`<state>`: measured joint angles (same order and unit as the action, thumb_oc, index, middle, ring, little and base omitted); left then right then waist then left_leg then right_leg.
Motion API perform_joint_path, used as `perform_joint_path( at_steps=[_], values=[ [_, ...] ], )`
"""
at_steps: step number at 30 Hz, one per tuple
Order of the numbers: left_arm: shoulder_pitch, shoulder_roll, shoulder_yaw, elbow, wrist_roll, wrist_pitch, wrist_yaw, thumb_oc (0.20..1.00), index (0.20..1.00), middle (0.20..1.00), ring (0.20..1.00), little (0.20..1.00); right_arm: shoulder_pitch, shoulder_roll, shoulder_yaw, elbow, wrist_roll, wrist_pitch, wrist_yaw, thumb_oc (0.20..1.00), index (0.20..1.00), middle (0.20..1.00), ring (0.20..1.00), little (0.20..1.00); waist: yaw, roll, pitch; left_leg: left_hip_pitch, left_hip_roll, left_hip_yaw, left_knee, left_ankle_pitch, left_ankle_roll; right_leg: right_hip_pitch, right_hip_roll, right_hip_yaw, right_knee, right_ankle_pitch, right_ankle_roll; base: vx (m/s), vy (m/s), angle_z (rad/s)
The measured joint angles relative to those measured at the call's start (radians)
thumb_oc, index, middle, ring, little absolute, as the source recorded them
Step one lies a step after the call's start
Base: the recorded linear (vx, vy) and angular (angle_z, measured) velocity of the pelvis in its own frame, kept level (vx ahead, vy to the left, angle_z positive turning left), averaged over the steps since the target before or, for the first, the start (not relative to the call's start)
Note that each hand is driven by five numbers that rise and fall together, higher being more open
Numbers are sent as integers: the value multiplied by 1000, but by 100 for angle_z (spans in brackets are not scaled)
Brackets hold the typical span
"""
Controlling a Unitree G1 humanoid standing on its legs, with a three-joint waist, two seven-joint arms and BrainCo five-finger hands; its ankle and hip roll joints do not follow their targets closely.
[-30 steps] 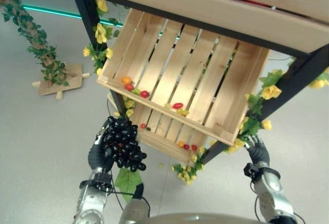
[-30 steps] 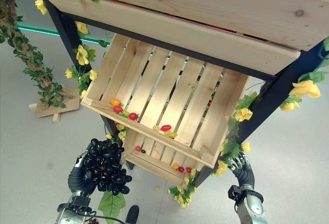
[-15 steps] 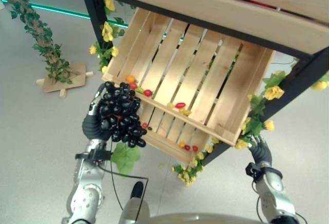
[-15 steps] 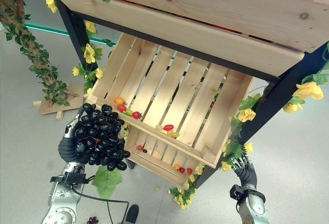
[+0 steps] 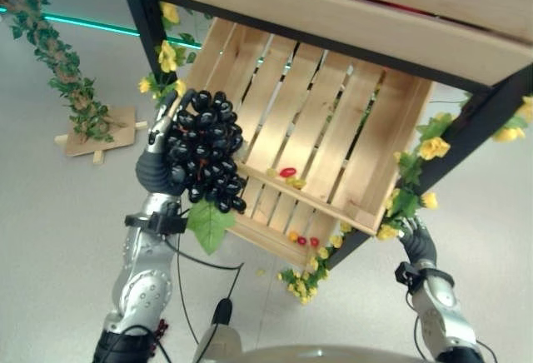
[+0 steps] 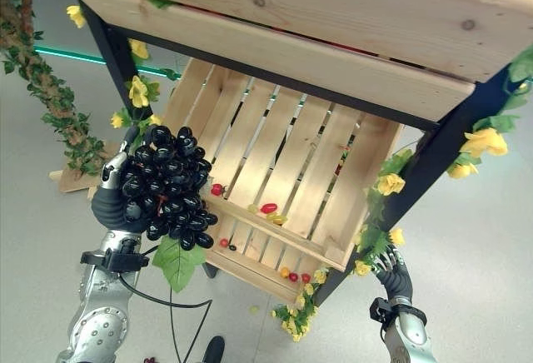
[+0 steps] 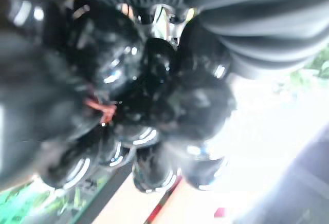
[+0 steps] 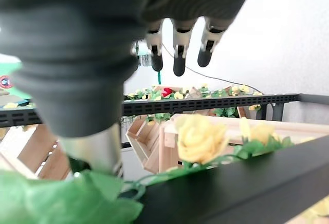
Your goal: Pick up the fruits from the basket on one side to the basket on the other side
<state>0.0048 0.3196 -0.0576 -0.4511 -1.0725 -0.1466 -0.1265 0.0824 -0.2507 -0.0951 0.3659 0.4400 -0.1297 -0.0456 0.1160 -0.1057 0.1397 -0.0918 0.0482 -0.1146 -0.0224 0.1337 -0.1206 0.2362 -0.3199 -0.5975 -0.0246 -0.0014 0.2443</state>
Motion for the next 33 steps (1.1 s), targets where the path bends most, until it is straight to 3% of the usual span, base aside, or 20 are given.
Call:
perform_joint_path(
  at_steps=[16, 22, 26, 27, 33],
  values=[
    [-92, 16, -67, 0, 39, 0, 28, 200, 200, 200, 200, 200, -20, -1, 41, 5, -12, 13, 7, 1000, 1000, 1000, 1000, 1000, -19, -3, -25, 11, 11, 27, -4, -4, -5, -16, 0, 36, 4, -1, -2, 6, 2, -4],
    [-102, 15, -78, 10, 79, -2, 48, 200, 200, 200, 200, 200, -31, -5, 72, 5, -18, 22, 15, 1000, 1000, 1000, 1000, 1000, -47, -4, -42, 12, 15, 37, -7, -6, -8, -25, 0, 47, 4, -1, -2, 27, 7, -7],
    [-139, 13, -75, 133, 103, -19, 88, 200, 200, 200, 200, 200, -37, -8, 103, 10, -19, 29, 19, 1000, 1000, 1000, 1000, 1000, -49, 1, -62, 30, 22, 60, -23, -6, -8, -32, -1, 71, 4, -1, -1, 37, 5, -17],
    [-147, 10, -76, 175, 122, -21, 101, 200, 200, 200, 200, 200, -38, -9, 112, 10, -19, 30, 23, 1000, 1000, 1000, 1000, 1000, -70, -2, -72, 32, 23, 64, -27, -6, -8, -35, -1, 74, 2, -1, -2, 34, 10, -4],
    [-180, 7, -68, 257, 157, -40, 146, 200, 200, 200, 200, 200, -45, -12, 152, 11, -27, 40, 45, 1000, 1000, 1000, 1000, 1000, -77, -5, -79, 63, 30, 92, -46, -9, -12, -37, -1, 105, -2, 4, 5, 37, 13, -15]
  ],
)
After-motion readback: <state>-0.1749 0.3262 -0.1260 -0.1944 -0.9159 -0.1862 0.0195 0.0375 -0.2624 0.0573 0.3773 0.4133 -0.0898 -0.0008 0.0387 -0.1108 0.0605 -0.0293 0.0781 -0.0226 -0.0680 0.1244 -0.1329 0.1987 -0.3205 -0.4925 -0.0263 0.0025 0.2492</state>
